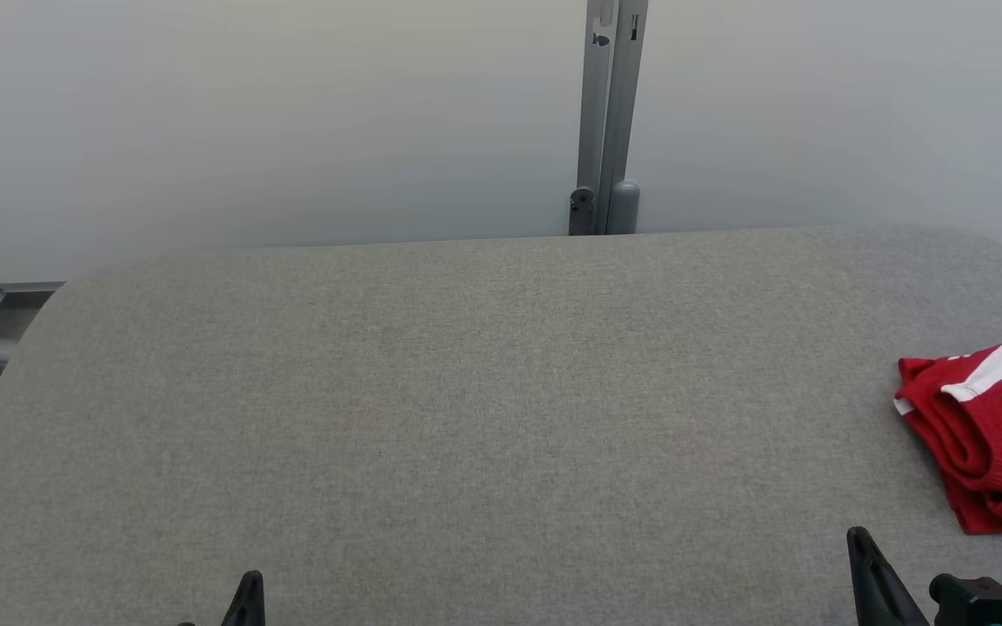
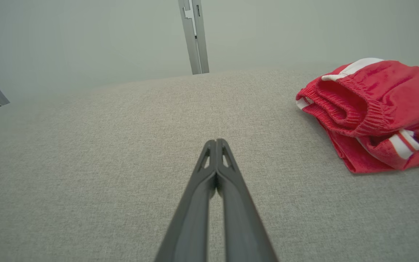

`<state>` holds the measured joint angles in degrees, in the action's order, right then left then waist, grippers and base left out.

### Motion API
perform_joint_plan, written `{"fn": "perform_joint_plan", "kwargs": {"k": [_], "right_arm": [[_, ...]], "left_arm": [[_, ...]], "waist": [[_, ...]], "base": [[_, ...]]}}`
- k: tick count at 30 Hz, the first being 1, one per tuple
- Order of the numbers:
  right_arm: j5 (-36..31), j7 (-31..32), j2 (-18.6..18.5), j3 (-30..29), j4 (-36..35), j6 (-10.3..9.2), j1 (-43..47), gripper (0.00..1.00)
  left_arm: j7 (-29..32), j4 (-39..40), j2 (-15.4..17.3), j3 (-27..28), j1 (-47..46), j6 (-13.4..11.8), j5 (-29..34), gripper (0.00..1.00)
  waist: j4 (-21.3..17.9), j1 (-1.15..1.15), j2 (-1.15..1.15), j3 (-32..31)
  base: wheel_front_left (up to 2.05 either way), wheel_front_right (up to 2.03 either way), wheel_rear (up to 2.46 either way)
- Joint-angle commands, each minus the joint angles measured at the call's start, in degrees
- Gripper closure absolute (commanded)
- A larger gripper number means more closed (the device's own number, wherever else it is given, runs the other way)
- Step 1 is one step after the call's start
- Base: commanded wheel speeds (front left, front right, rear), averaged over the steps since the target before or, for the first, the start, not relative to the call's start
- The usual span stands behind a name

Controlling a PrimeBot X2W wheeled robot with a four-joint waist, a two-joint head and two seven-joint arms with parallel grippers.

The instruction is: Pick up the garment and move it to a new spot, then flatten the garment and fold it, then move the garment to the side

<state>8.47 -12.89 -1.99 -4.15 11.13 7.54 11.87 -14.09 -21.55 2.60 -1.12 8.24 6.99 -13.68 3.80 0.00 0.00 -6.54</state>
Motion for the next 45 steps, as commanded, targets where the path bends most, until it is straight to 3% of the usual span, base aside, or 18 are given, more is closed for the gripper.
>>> {"fn": "perform_joint_plan", "kwargs": {"k": [1, 21, 45], "right_arm": [[3.1, 0.6, -0.2, -0.3, -0.5, -0.01, -1.2, 1.00], [23.9, 5.3, -0.4, -0.7, 0.1, -0.03, -5.5, 1.00], [43.4, 9.9, -0.6, -1.3, 0.9, -0.04, -9.8, 1.00]], "left_arm": [[0.7, 0.8, 0.1, 0.6, -1.2, 0.0, -2.7, 1.00], [5.7, 2.8, 0.2, 2.3, -4.6, 0.2, -22.3, 1.00], [10.5, 4.4, 0.2, 4.1, -8.0, 0.3, -40.5, 1.00]], "waist": [[-0.1, 0.00, 0.00, 0.1], [-0.7, 0.00, 0.00, 1.2], [-1.4, 0.00, 0.00, 2.5]], "base": [[0.00, 0.00, 0.00], [0.00, 0.00, 0.00], [0.00, 0.00, 0.00]]}}
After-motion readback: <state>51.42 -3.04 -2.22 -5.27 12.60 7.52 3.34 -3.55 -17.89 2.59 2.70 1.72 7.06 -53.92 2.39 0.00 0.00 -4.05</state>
